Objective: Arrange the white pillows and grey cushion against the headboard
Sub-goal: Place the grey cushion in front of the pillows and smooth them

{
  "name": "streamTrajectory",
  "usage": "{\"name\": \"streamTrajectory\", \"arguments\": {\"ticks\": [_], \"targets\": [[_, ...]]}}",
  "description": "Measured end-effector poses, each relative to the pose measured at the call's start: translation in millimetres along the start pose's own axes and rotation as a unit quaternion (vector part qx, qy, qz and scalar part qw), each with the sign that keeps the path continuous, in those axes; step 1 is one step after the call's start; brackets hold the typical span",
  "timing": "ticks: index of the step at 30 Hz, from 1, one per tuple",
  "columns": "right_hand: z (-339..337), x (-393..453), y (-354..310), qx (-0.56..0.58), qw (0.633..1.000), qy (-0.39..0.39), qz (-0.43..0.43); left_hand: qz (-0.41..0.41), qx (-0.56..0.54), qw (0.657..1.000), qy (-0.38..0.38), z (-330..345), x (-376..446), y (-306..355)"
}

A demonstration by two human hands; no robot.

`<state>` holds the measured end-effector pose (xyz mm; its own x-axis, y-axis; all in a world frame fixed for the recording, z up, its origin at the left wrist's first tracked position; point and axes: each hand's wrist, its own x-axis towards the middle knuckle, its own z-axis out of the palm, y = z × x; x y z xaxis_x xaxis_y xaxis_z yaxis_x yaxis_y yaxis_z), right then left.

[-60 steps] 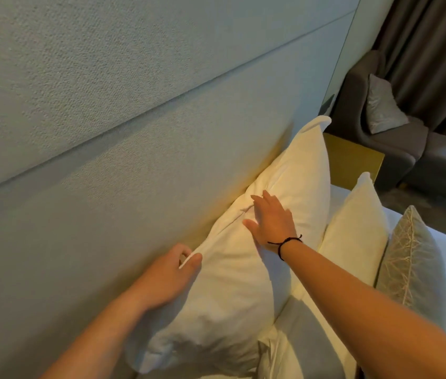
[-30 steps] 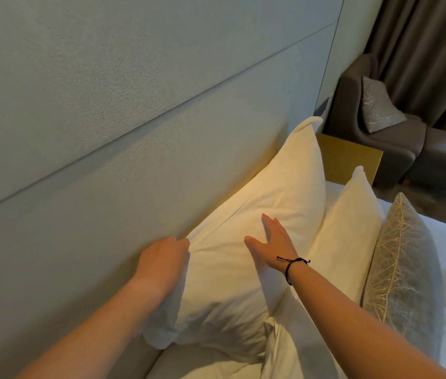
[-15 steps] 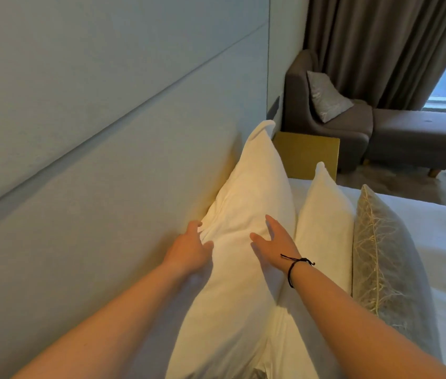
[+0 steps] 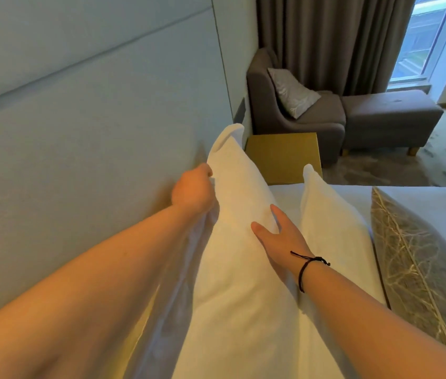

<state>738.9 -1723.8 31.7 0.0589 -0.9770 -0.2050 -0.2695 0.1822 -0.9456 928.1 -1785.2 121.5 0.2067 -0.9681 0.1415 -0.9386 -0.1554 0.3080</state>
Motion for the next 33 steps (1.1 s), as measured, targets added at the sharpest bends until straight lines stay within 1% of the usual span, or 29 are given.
{"name": "streamTrajectory", "arguments": {"ticks": [1,2,3,4,5,7,9,10,13,15,16,19,21,23,25,28,30,33], "targets": [[1,3,2,0.011,1.000,-0.004,0.001,0.049,0.126,0.991,0.017,-3,7,-1],[1,5,4,0.018,1.000,-0.008,-0.002,0.088,0.225,0.970,0.026,-6,14,-1],[1,7,7,0.020,1.000,-0.010,-0.006,0.096,0.280,0.955,0.024,-8,20,-1],[1,9,9,0.022,1.000,-0.011,-0.008,0.093,0.300,0.949,0.013,-8,26,0],[1,10,11,0.025,1.000,-0.012,-0.008,0.082,0.285,0.955,0.001,-6,33,1],[3,10,16,0.024,0.999,-0.017,-0.014,0.064,0.195,0.978,-0.042,3,46,4],[5,7,17,0.011,0.999,-0.026,-0.017,0.042,0.053,0.992,-0.109,10,59,10],[4,4,17,0.011,0.999,-0.031,-0.015,0.028,-0.023,0.992,-0.123,11,67,14],[1,2,17,0.029,0.999,-0.035,0.003,0.015,-0.209,0.969,-0.131,11,88,29],[-2,0,17,0.048,0.998,-0.035,0.013,0.000,-0.273,0.952,-0.140,12,100,38],[-3,-2,18,0.051,0.998,-0.038,0.013,-0.008,-0.272,0.952,-0.140,15,106,42],[-8,-10,20,0.052,0.997,-0.050,0.014,-0.018,-0.197,0.972,-0.127,23,127,46],[-7,-15,23,0.058,0.997,-0.057,0.007,-0.025,-0.122,0.988,-0.086,24,138,45],[-6,-20,25,0.051,0.997,-0.062,0.001,-0.056,-0.043,0.996,-0.048,21,147,42],[-2,-25,28,0.031,0.997,-0.067,-0.005,-0.080,-0.010,0.995,-0.051,21,147,42],[4,-34,33,0.004,0.998,-0.069,-0.010,-0.066,0.022,0.994,-0.083,28,134,41],[6,-39,35,-0.003,0.998,-0.068,-0.012,-0.060,0.075,0.993,-0.075,30,127,40],[8,-44,37,-0.013,0.998,-0.067,-0.012,-0.040,0.175,0.980,-0.081,29,116,39]]}}
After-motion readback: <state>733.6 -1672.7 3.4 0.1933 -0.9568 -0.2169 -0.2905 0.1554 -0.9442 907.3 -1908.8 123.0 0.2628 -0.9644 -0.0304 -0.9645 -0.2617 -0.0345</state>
